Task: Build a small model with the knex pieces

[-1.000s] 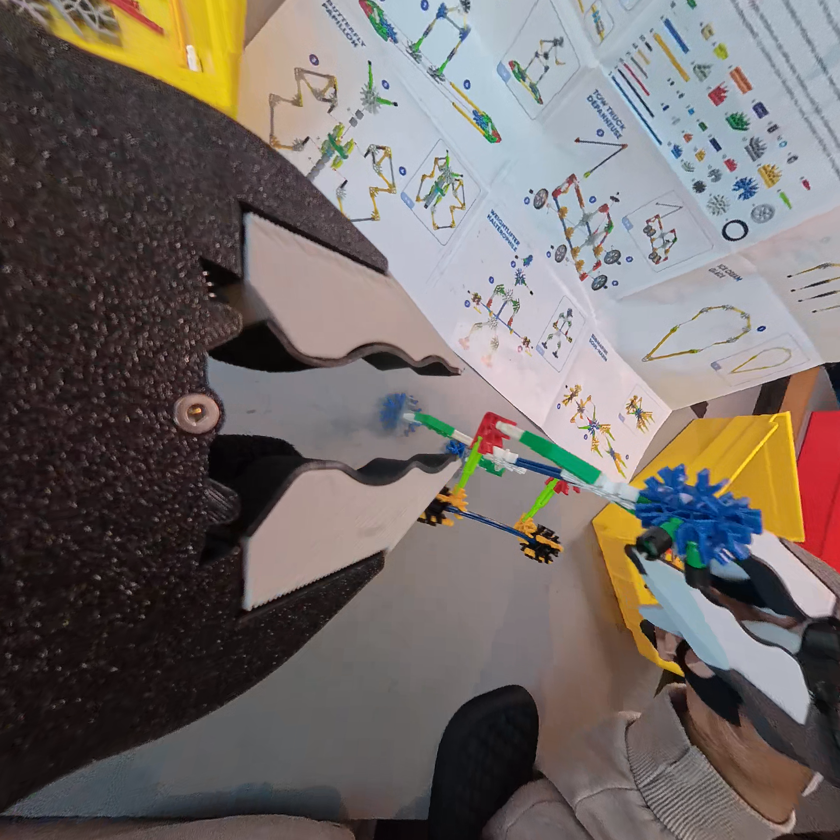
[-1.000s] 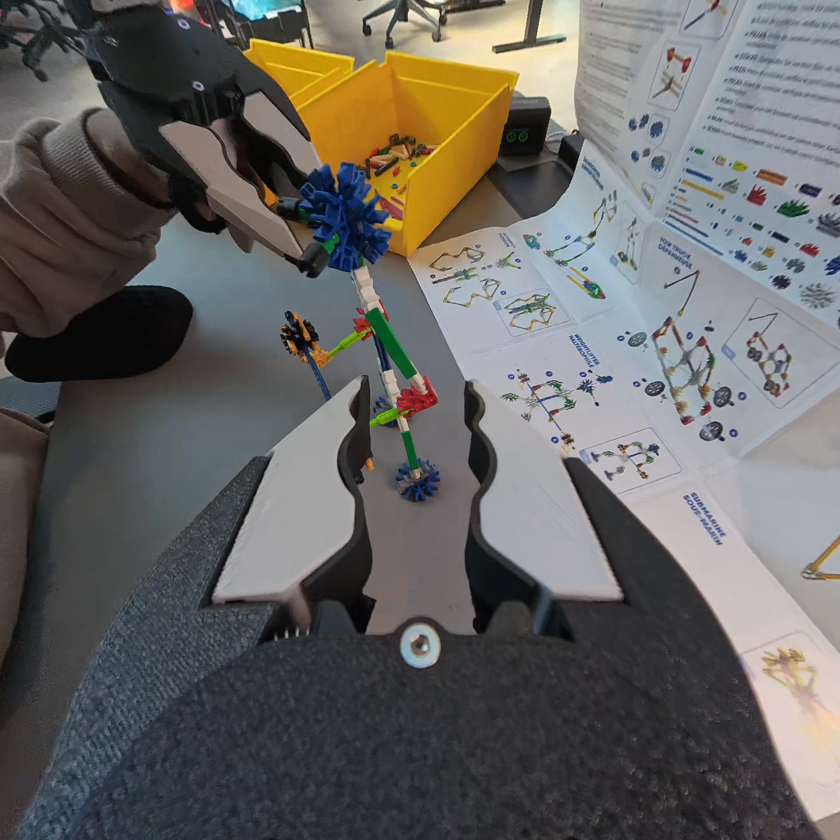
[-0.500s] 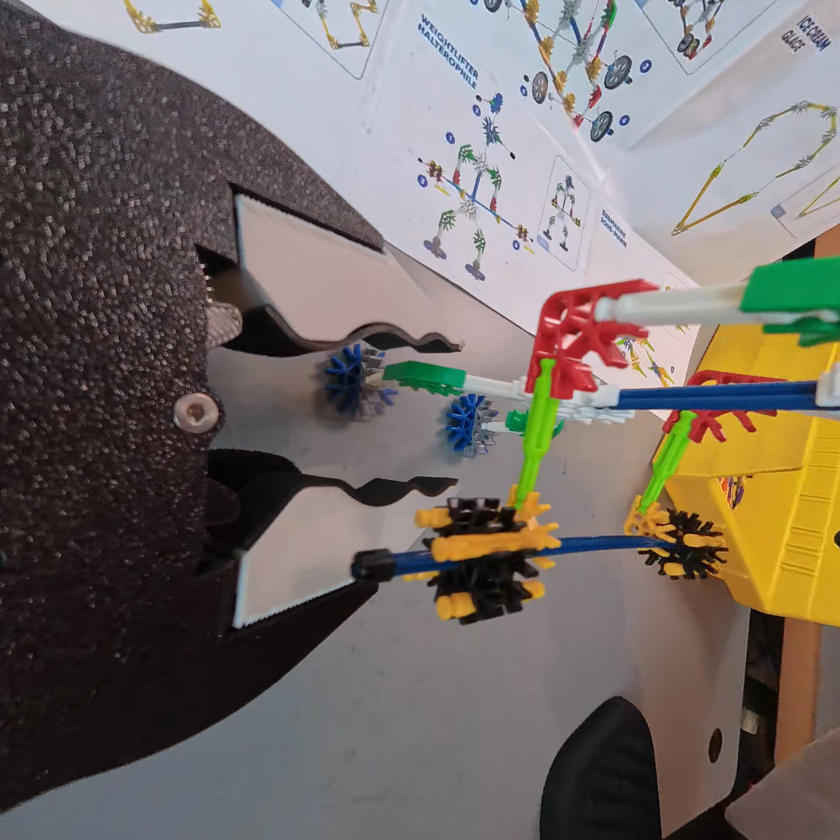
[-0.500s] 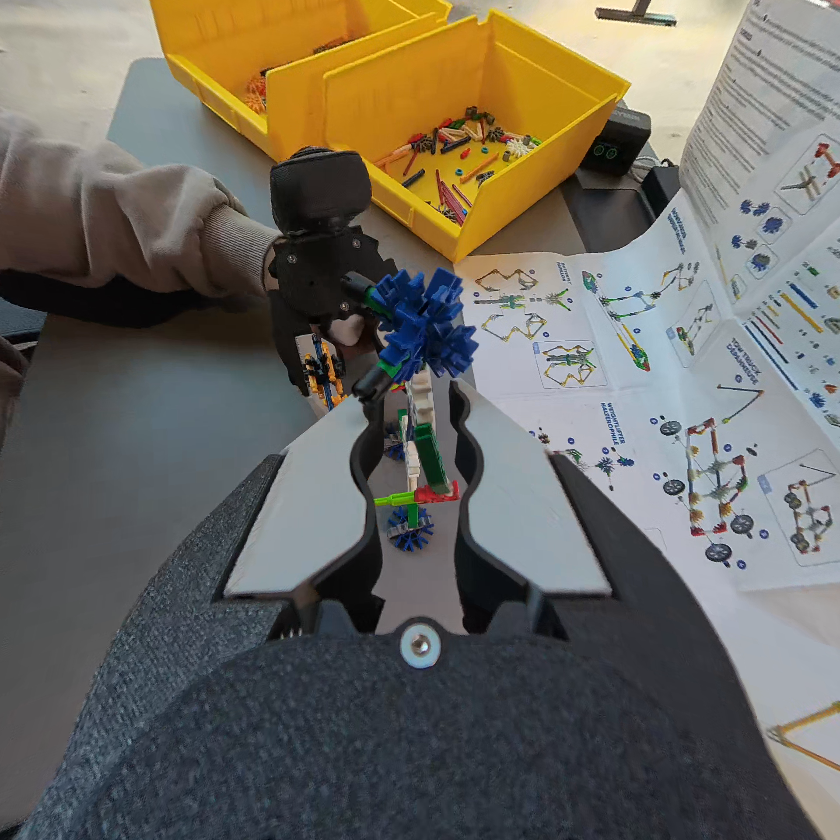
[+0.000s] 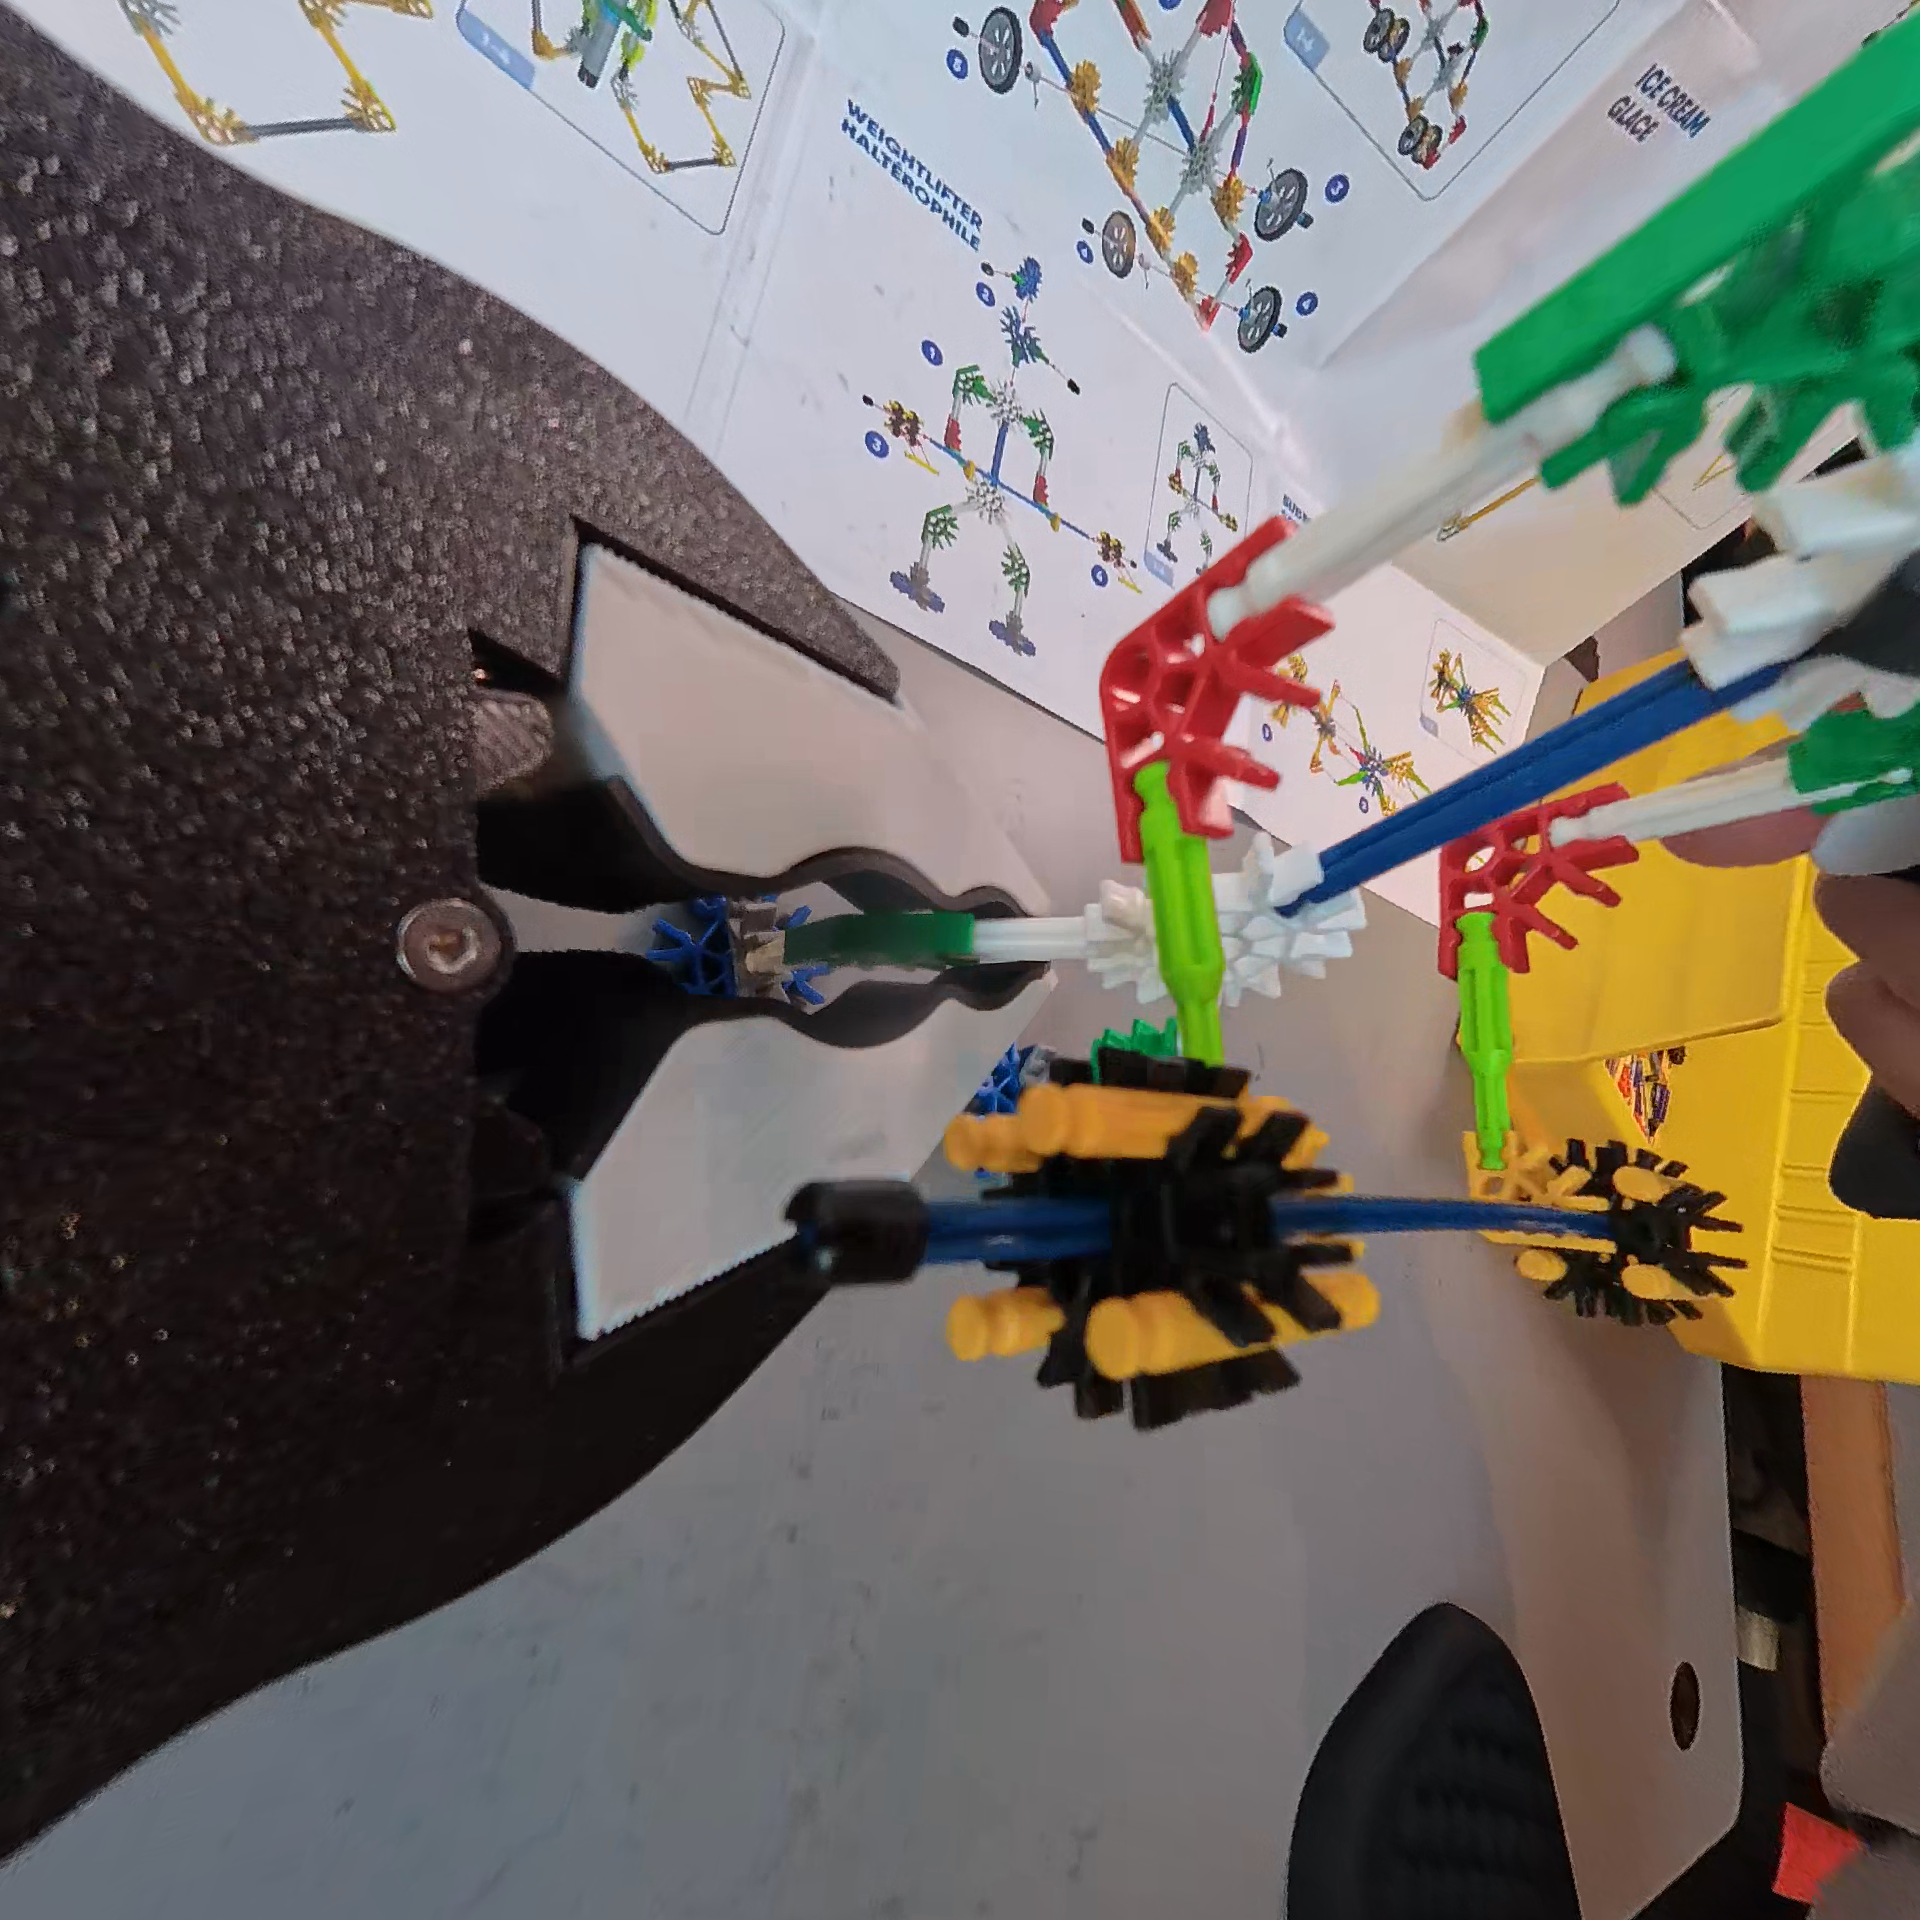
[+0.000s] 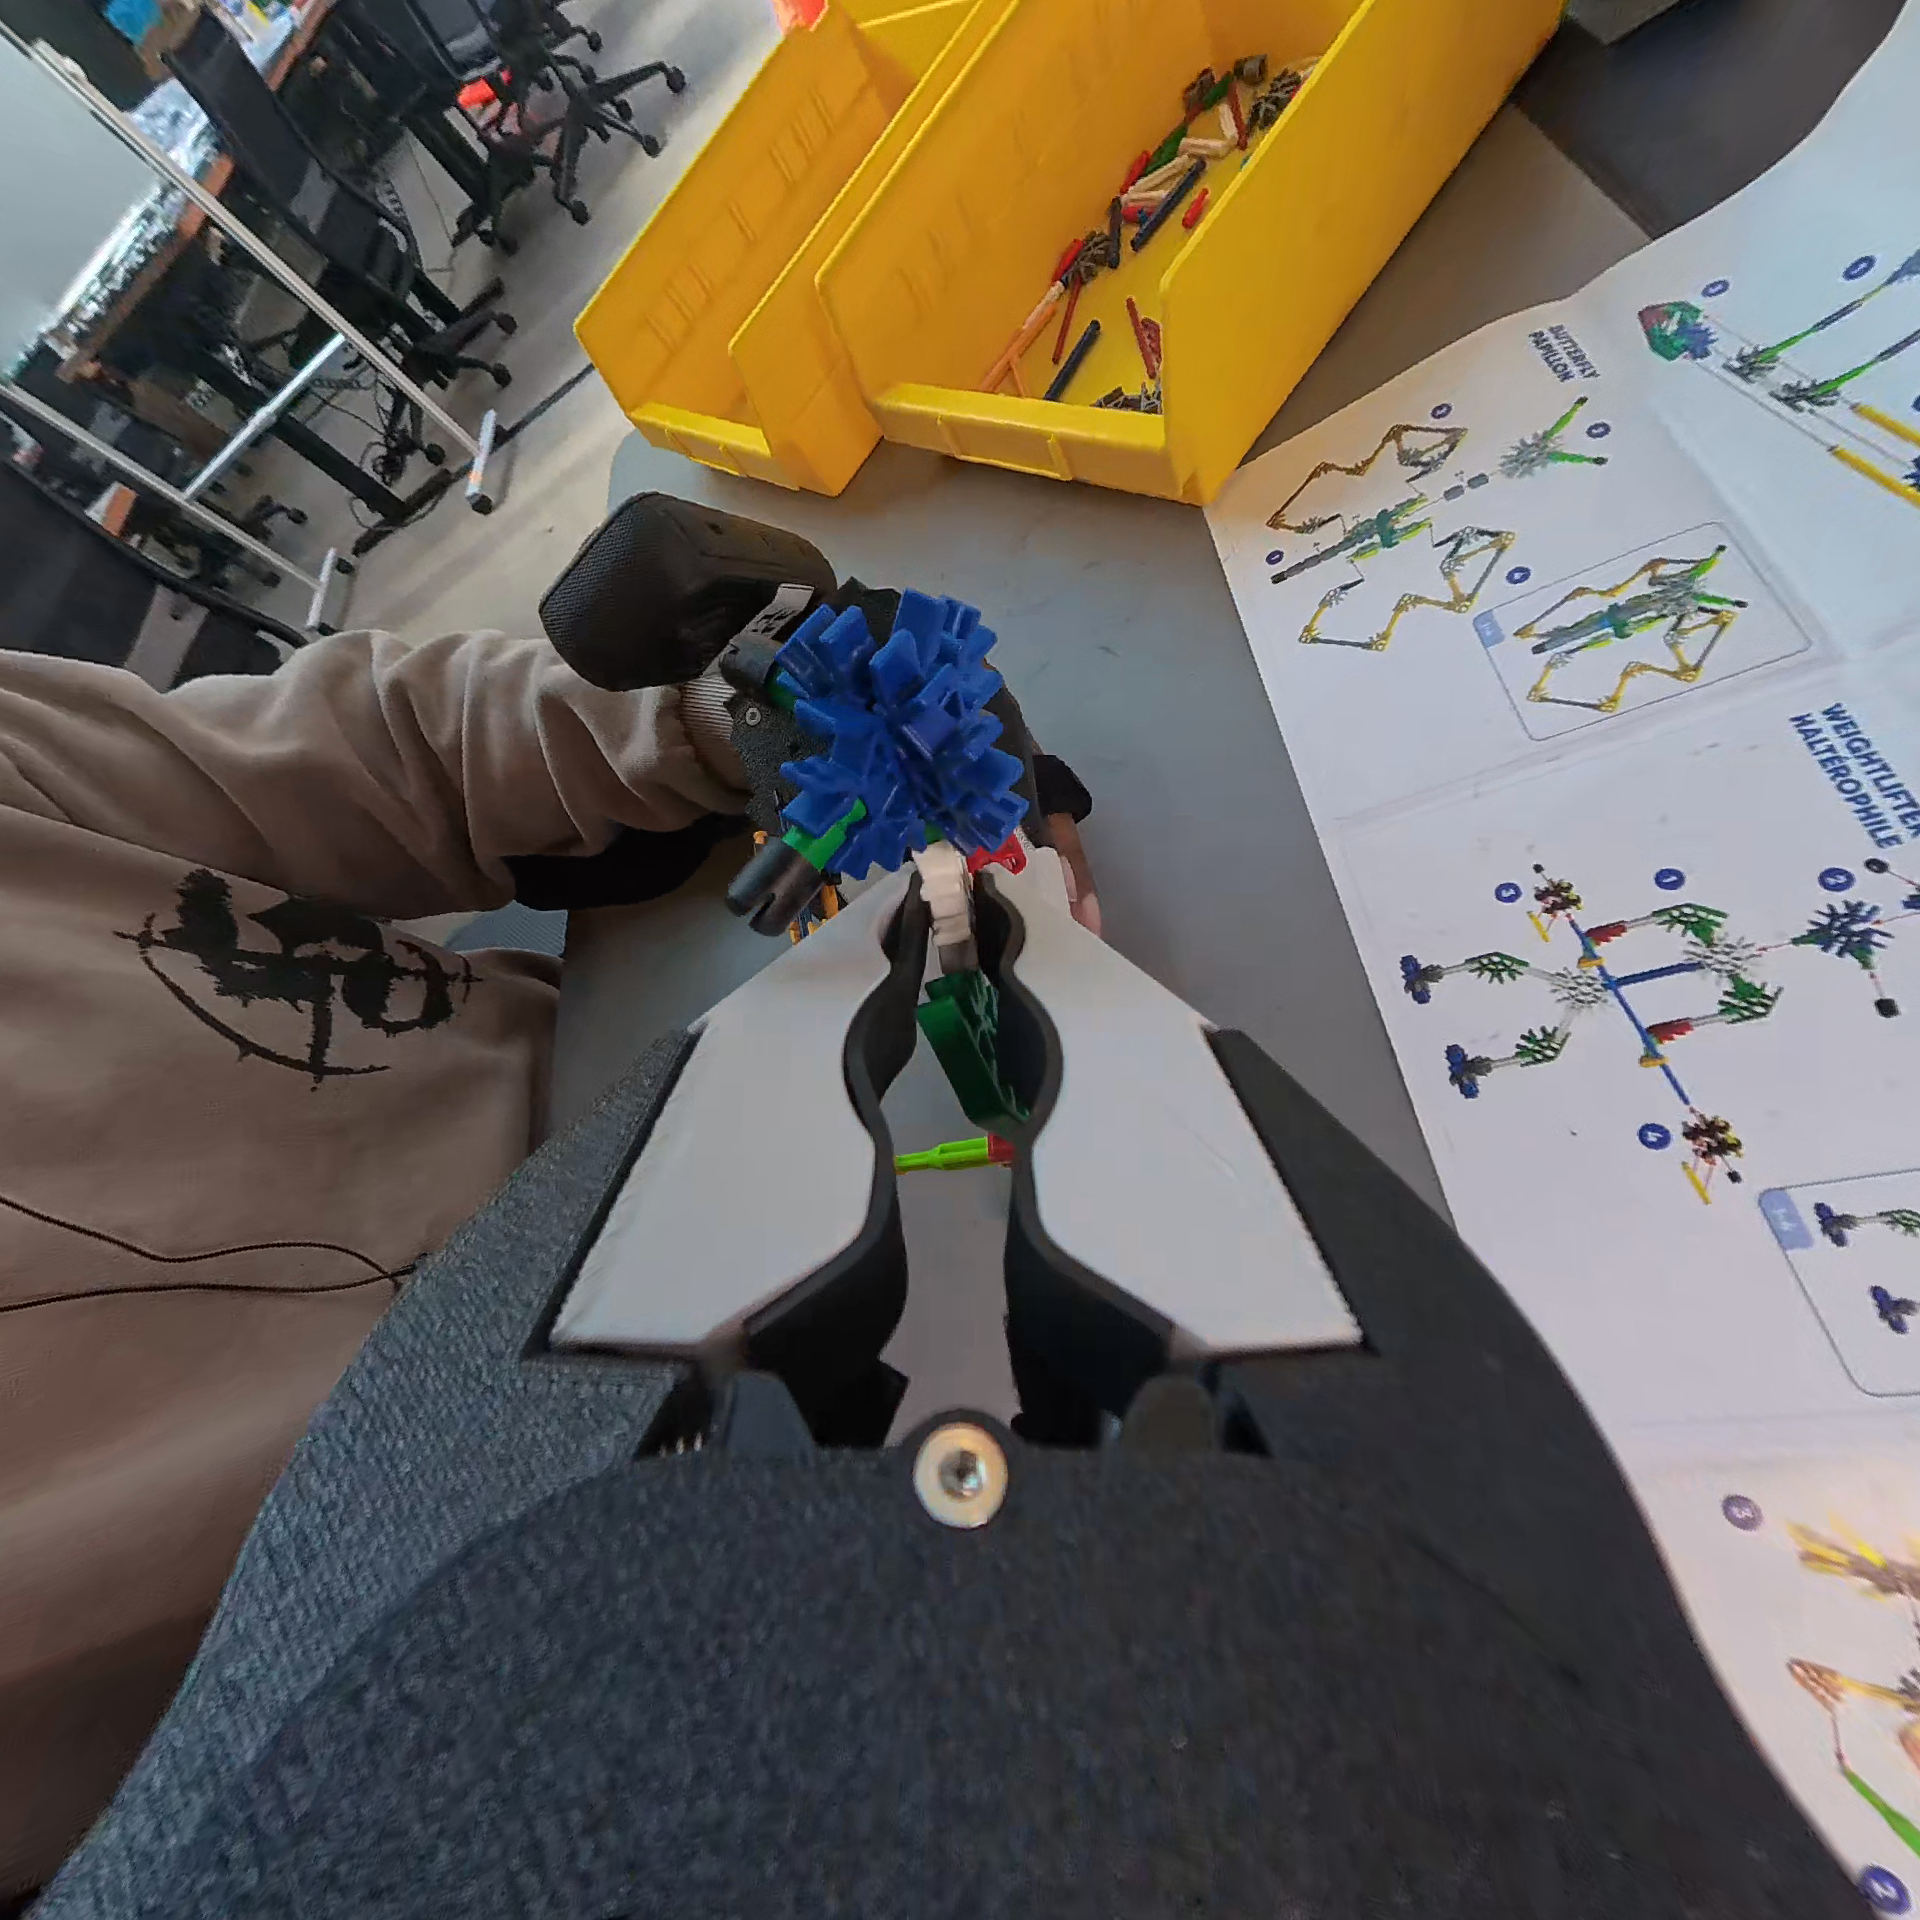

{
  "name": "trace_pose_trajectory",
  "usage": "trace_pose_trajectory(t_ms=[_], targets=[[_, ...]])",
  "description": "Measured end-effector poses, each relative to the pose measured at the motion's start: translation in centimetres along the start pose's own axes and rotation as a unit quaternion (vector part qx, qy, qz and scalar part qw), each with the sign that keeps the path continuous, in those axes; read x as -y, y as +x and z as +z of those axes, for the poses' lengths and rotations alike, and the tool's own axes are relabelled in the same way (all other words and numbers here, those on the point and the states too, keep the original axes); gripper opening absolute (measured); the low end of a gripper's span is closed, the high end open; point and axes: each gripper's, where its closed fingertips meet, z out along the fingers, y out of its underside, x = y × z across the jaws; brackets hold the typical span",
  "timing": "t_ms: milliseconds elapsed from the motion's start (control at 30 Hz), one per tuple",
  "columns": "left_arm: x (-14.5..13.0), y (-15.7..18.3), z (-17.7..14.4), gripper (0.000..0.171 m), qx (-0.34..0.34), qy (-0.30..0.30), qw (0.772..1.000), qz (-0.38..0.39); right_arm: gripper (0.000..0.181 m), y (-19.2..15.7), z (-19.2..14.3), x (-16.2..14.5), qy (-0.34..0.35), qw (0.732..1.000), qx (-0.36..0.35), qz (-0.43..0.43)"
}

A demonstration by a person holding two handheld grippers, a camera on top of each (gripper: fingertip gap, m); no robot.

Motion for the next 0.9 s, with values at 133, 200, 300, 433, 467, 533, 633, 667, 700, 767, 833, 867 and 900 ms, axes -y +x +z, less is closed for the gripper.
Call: trace_pose_trajectory(t_ms=[133,200,300,433,467,533,633,667,700,767,833,867,900], targets=[[0.0,0.0,0.0,0.005,0.0,0.0,1.0,0.01,0.008,-0.3,0.0,-0.1,0.006,1.0,0.015,0.002],[0.0,-0.1,0.0,0.005,0.004,-0.002,1.0,0.01,0.007,-0.3,0.0,0.0,0.003,1.0,-0.002,-0.026],[-0.6,-0.4,-0.4,0.018,0.009,-0.025,1.0,0.002,0.006,-0.6,0.1,0.1,-0.003,0.994,-0.039,-0.106],[-1.2,-0.7,-1.9,0.03,0.001,-0.048,0.998,-0.028,0.006,-1.2,0.5,0.3,-0.008,0.979,-0.081,-0.189],[-1.6,-0.9,-2.3,0.03,0.008,-0.058,0.998,-0.029,0.006,-1.3,0.5,0.3,-0.01,0.975,-0.092,-0.202],[-3.0,-1.3,-2.7,0.029,0.02,-0.092,0.995,-0.038,0.006,-1.6,0.7,0.2,-0.012,0.971,-0.1,-0.219],[-5.0,-1.7,-2.0,0.03,0.039,-0.13,0.99,-0.037,0.006,-1.8,0.9,0.1,-0.014,0.972,-0.094,-0.215],[-5.0,-1.7,-1.6,0.028,0.042,-0.127,0.99,-0.035,0.006,-1.8,0.9,0.1,-0.012,0.972,-0.092,-0.216],[-4.9,-1.9,-1.5,0.022,0.048,-0.13,0.99,-0.027,0.006,-1.9,0.9,0.1,-0.011,0.973,-0.086,-0.214],[-4.9,-1.9,-1.3,0.022,0.041,-0.142,0.989,-0.015,0.006,-2.0,0.9,0.0,-0.009,0.974,-0.078,-0.213],[-4.8,-1.7,-1.2,0.022,0.027,-0.136,0.99,-0.009,0.006,-2.1,0.8,-0.1,-0.006,0.974,-0.067,-0.215],[-4.8,-1.4,-1.2,0.021,0.013,-0.13,0.991,-0.01,0.006,-2.2,0.7,-0.2,-0.003,0.975,-0.061,-0.212],[-4.7,-1.0,-1.3,0.022,-0.002,-0.123,0.992,-0.014,0.006,-2.1,0.6,-0.2,0.001,0.977,-0.056,-0.206]])
